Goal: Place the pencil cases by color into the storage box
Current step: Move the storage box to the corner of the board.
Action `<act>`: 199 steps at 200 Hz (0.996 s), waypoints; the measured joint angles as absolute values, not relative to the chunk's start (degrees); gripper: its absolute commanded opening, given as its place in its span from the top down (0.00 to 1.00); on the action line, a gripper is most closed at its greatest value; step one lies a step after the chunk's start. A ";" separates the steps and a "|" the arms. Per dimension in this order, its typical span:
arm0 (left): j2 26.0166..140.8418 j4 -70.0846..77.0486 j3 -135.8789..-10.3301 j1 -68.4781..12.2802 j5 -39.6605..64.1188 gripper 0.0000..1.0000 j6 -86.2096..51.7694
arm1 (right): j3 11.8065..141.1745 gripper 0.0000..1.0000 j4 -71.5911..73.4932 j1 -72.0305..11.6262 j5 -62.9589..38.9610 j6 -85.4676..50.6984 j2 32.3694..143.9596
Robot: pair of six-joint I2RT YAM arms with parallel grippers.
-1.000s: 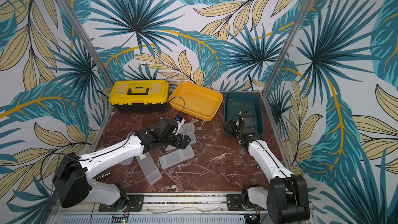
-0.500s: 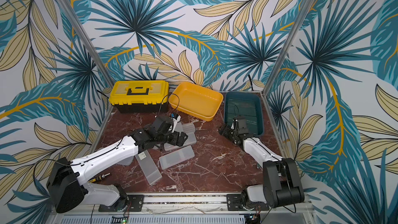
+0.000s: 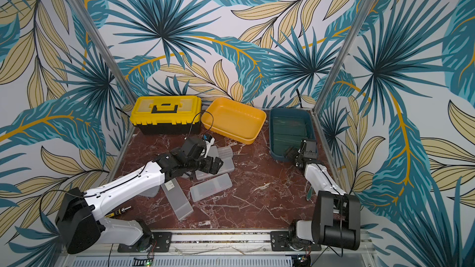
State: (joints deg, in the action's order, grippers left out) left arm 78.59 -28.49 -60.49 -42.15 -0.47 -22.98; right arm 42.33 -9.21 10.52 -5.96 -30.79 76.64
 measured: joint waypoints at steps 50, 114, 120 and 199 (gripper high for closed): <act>76.69 -29.69 -60.49 -40.66 -1.61 0.03 -24.10 | 46.61 0.22 -12.49 -1.72 -2.55 -28.93 66.08; 68.05 -32.64 -60.49 -37.91 -5.30 0.03 -26.02 | 66.70 0.22 -10.17 -11.68 -10.07 -21.96 89.47; 67.29 -32.82 -60.49 -37.65 -5.45 0.03 -26.13 | 68.86 0.22 -10.28 -11.99 -11.07 -20.95 91.92; 64.84 -33.89 -60.49 -35.88 -6.02 0.02 -26.63 | 94.08 0.21 -17.02 -19.25 -18.76 -1.48 114.15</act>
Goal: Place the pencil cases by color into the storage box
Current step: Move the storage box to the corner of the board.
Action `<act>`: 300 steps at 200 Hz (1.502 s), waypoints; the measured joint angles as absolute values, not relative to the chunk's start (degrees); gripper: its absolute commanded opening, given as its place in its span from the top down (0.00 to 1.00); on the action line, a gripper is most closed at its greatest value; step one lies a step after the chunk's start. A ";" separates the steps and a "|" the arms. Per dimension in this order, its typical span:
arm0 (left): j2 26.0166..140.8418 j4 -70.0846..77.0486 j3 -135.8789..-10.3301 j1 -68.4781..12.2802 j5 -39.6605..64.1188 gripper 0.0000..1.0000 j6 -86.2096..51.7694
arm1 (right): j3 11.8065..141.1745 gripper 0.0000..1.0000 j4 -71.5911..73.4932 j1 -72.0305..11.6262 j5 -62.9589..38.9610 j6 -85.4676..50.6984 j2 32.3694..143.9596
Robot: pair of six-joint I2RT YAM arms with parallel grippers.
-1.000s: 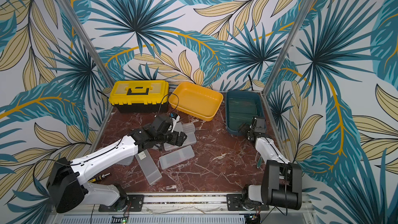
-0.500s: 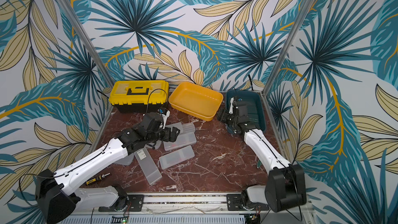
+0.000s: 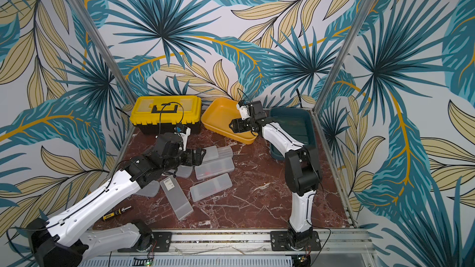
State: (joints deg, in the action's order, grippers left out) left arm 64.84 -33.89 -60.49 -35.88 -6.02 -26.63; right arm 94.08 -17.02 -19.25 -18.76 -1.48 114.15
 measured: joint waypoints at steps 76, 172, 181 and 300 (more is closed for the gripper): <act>64.86 -34.17 -60.49 -34.98 -5.74 0.03 -26.39 | 107.77 0.22 -22.22 -21.45 -21.80 9.26 126.61; 64.60 -34.22 -60.64 -33.12 -5.54 0.02 -26.13 | 110.04 0.30 -25.52 -24.75 -24.29 14.70 130.69; 64.60 -34.24 -60.73 -33.10 -5.56 0.03 -26.09 | 110.19 0.31 -25.41 -24.75 -24.32 14.81 131.02; 64.36 -34.39 -60.82 -32.88 -5.61 0.02 -25.76 | 114.48 0.44 -25.61 -24.82 -24.49 15.25 135.37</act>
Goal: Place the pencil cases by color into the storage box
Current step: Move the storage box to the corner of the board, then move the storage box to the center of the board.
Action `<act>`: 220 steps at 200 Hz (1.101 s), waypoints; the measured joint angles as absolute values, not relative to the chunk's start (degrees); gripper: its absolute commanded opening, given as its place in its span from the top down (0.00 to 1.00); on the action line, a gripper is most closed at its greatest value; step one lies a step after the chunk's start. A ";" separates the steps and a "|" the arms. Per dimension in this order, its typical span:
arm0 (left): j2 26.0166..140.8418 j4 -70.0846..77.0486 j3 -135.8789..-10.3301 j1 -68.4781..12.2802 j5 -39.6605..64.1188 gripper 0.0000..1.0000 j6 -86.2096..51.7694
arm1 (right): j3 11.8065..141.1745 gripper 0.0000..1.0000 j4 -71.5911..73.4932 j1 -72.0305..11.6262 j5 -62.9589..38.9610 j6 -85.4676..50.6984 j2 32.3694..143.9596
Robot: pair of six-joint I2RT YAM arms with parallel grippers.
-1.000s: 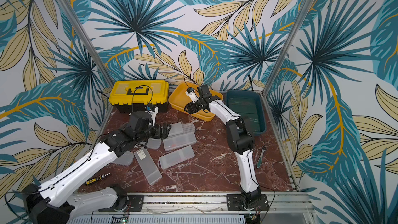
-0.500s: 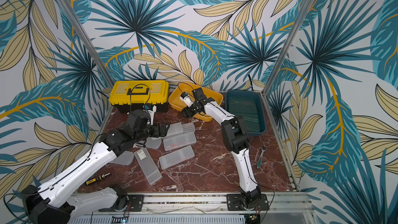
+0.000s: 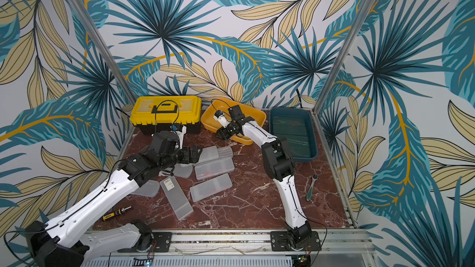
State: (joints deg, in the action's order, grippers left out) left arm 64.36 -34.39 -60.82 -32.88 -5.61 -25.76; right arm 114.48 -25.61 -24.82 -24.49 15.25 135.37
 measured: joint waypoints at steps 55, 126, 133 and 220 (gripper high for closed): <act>62.43 -34.48 -60.82 -32.88 -5.61 0.02 -25.74 | 115.70 0.49 -27.83 -25.26 -22.39 17.10 135.70; 61.78 -34.52 -60.82 -32.77 -5.58 0.02 -25.69 | 120.77 0.67 -33.10 -25.93 -17.26 20.14 139.48; 61.71 -34.52 -60.82 -32.77 -5.58 0.02 -25.61 | 120.77 0.70 -33.30 -25.93 -16.88 20.36 139.48; 60.75 -34.50 -60.82 -32.51 -5.58 0.02 -24.91 | 115.72 0.80 -30.89 -26.83 -15.05 23.05 137.40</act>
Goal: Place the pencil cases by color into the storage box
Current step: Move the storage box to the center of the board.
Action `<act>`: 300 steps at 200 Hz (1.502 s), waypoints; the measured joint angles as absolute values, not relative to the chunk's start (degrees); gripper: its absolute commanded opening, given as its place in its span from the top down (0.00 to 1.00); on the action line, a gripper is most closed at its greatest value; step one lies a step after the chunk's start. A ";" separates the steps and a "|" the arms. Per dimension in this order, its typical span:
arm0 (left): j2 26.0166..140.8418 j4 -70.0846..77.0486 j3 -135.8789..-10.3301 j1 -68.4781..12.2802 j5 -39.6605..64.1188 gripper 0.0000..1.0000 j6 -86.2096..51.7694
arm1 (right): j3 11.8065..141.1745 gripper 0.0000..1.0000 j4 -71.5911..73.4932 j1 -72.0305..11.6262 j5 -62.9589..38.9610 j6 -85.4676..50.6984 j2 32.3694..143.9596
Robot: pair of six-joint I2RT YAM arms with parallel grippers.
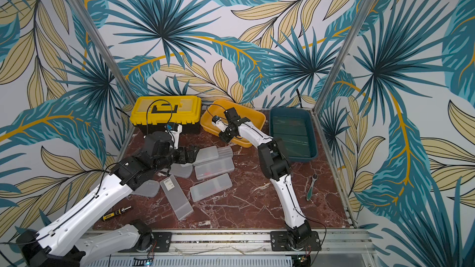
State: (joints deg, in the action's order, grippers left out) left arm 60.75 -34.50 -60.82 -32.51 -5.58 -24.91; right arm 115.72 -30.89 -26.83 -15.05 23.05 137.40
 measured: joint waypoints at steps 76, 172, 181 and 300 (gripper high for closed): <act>60.29 -34.44 -60.82 -32.10 -5.32 0.02 -24.91 | 102.63 0.81 -26.17 -27.42 -15.05 24.45 129.75; 60.34 -34.35 -60.82 -31.27 -5.32 0.02 -24.91 | 87.79 0.80 -18.81 -31.16 -13.78 23.94 121.25; 60.34 -34.37 -60.82 -31.09 -5.30 0.02 -24.88 | 86.48 0.80 -17.98 -31.46 -13.72 23.73 120.46; 60.42 -35.68 -60.80 -26.48 -4.49 0.01 -26.13 | 75.31 0.30 -10.07 -35.55 -10.90 18.68 110.69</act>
State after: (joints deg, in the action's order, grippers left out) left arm 60.42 -35.68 -60.80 -26.48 -4.49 -26.13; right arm 75.31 -10.07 -35.55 -10.90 18.68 110.69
